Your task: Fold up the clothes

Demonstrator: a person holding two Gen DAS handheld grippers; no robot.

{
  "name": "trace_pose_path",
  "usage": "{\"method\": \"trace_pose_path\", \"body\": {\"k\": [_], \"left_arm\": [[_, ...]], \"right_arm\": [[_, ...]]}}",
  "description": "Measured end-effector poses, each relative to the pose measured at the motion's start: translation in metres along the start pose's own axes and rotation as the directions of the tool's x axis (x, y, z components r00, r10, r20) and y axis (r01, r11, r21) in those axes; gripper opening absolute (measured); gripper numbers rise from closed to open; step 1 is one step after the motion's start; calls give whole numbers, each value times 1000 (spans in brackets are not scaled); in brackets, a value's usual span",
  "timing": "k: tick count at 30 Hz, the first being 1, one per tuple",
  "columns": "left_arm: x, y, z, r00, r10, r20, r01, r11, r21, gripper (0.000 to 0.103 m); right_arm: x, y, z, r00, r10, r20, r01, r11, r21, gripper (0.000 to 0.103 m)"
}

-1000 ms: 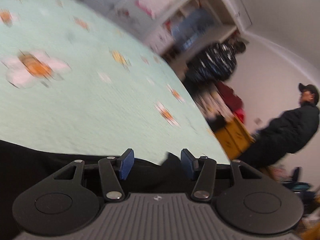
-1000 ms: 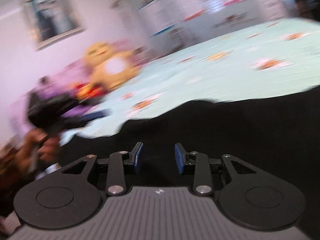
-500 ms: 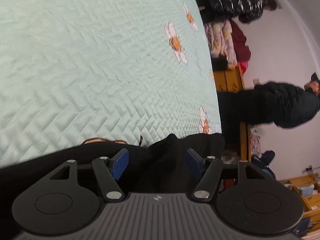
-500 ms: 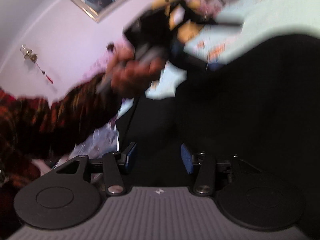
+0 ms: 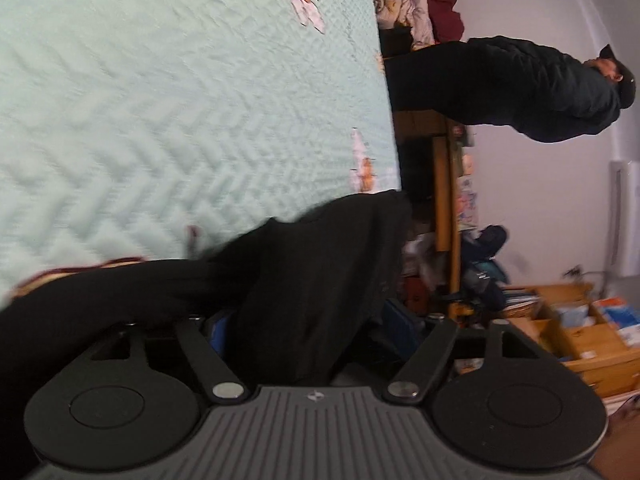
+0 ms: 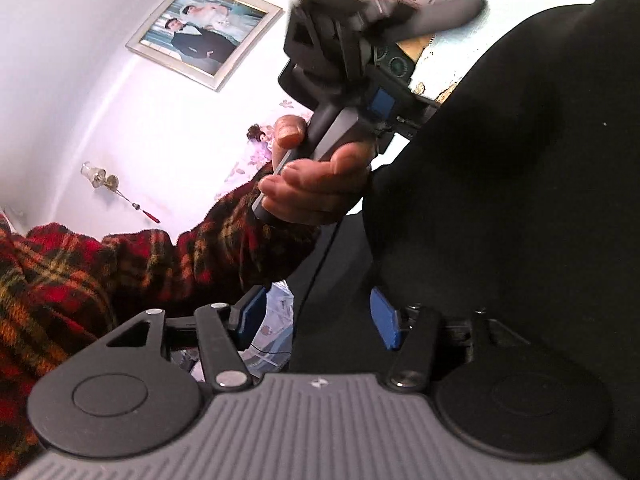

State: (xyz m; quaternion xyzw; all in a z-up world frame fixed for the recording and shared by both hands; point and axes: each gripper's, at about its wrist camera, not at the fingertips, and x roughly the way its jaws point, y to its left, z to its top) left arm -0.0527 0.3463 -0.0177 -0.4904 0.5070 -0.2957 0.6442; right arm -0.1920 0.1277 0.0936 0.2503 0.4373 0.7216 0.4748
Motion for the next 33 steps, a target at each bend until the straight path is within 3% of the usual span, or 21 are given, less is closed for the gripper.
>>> {"method": "trace_pose_path", "body": {"k": [3,6,7,8,10,12,14,15,17,19,21,23,26,28,30,31,32,33], "left_arm": [[13,-2,-5,999,-40,27,42,996,-79,86],[20,-4,-17,991,-78,110,92,988,-127,93],[20,-5,-19,987,-78,141,97,987,-131,88],[15,-8,-13,982,-53,181,73,992,-107,68],[0,-11,10,968,-23,248,38,998,-55,50],[6,-1,27,980,-7,199,26,995,-93,50],[17,-6,27,982,83,167,-83,997,-4,35],[13,-5,27,985,58,160,-58,998,-6,35],[8,4,25,988,2,154,5,999,-49,36],[3,15,22,986,-45,162,64,992,-109,45],[-2,13,12,983,-30,182,55,990,-132,52],[-4,4,2,985,-17,172,37,992,-116,73],[4,-16,-10,997,4,75,-1,999,-44,82],[20,-23,-12,999,51,15,-51,999,3,82],[23,-20,0,993,99,62,-101,995,22,67],[14,-16,10,986,105,132,-108,994,10,33],[3,-13,21,973,107,205,-108,994,-9,13],[-13,-9,31,953,93,288,-85,996,-38,12]], "right_arm": [[7,2,3,1000,0,3,0,1000,1,60],[16,3,4,1000,-3,4,3,1000,0,60],[19,3,5,1000,-5,4,5,1000,0,60],[21,4,5,1000,-7,6,7,1000,-1,60],[23,5,7,1000,-11,14,11,1000,-3,60],[21,6,8,999,-17,40,17,1000,-4,60],[20,3,9,998,-19,55,18,1000,21,60],[20,1,9,998,-20,58,18,999,32,60],[22,2,9,998,-18,58,17,999,31,60],[24,3,10,998,-17,59,15,999,35,60],[23,4,9,998,-16,59,13,999,40,60],[26,1,7,998,-16,61,13,999,42,60],[29,3,7,998,-18,59,16,999,41,60],[24,1,5,998,-20,58,18,999,38,60],[27,1,6,998,-22,59,19,999,37,60],[28,1,6,998,-22,59,20,999,37,60],[29,1,7,998,-23,60,21,999,36,60],[31,1,7,998,-24,60,22,999,36,60]]}}
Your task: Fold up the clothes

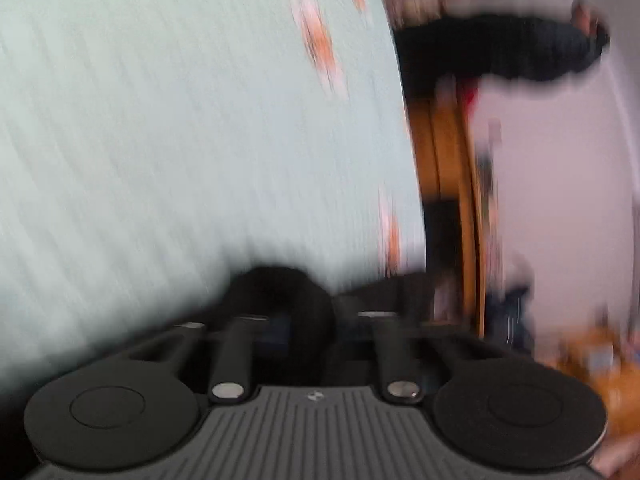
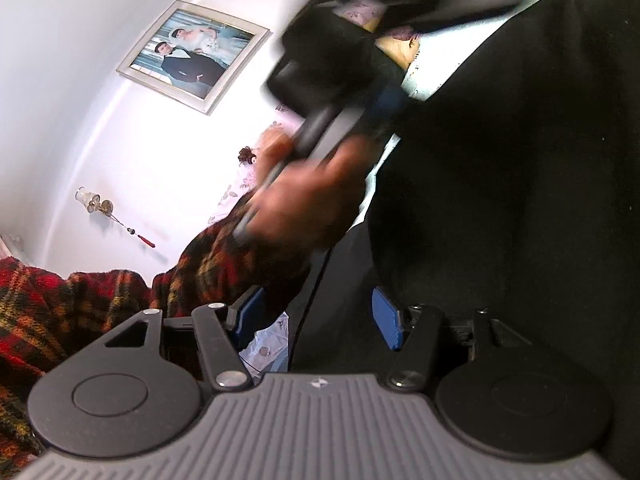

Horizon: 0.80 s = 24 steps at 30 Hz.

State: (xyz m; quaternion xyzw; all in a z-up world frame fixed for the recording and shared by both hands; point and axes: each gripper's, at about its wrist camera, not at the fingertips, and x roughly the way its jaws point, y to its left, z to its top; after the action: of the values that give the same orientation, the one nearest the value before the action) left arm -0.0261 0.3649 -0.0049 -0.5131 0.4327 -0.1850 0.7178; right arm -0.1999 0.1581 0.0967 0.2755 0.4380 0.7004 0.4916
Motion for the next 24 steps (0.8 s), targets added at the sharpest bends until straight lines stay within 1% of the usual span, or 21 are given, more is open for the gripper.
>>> {"method": "trace_pose_path", "body": {"k": [1,2,3,5,7,8,9,10,11,12,14,16,18,20,23,24], "left_arm": [[-13,4,8,995,-30,98,32,999,-26,12],[-25,7,17,979,-56,196,67,997,-48,12],[-34,8,23,965,-71,253,88,994,-58,12],[-34,-1,22,981,-53,187,59,998,-25,12],[-39,-14,8,988,-40,151,35,999,36,13],[-42,-19,1,990,-41,134,34,998,60,26],[-46,-20,-6,990,-58,127,49,996,69,37],[-50,-21,-14,990,-58,130,47,995,88,63],[-54,-22,-21,989,-51,136,36,994,107,77],[-55,-20,-26,989,-28,145,10,993,121,78],[-59,-11,-31,991,16,130,-31,993,112,78],[-56,-4,-34,996,11,94,-21,994,106,77],[-47,-3,-37,999,-16,40,12,993,118,77],[-31,-8,-35,999,-42,-15,44,991,128,77],[-11,-13,-38,997,-2,-78,13,990,142,78],[-5,-9,-36,995,34,-96,-20,990,140,78]], "right_arm": [[1,0,0,1000,0,3,0,1000,1,60],[1,-1,1,1000,0,7,0,1000,5,60],[2,-1,1,1000,-1,9,1,1000,9,60],[4,0,1,1000,-2,7,2,1000,8,60],[5,-1,0,1000,0,6,0,1000,10,60],[7,-1,0,1000,2,7,-2,1000,12,60],[6,-2,0,1000,3,7,-3,1000,13,60],[5,-2,0,1000,3,6,-3,1000,12,60],[2,-4,1,1000,4,6,-4,1000,12,60],[-1,-6,2,1000,4,7,-5,1000,13,61],[-4,-8,4,1000,8,9,-8,1000,18,61],[-5,-10,8,1000,10,10,-10,1000,22,61],[-6,-10,11,1000,12,10,-12,1000,25,61],[-9,-12,15,1000,14,11,-14,999,28,61],[-19,-22,21,1000,15,11,-15,999,30,62],[-18,-21,21,1000,15,10,-15,999,30,62]]}}
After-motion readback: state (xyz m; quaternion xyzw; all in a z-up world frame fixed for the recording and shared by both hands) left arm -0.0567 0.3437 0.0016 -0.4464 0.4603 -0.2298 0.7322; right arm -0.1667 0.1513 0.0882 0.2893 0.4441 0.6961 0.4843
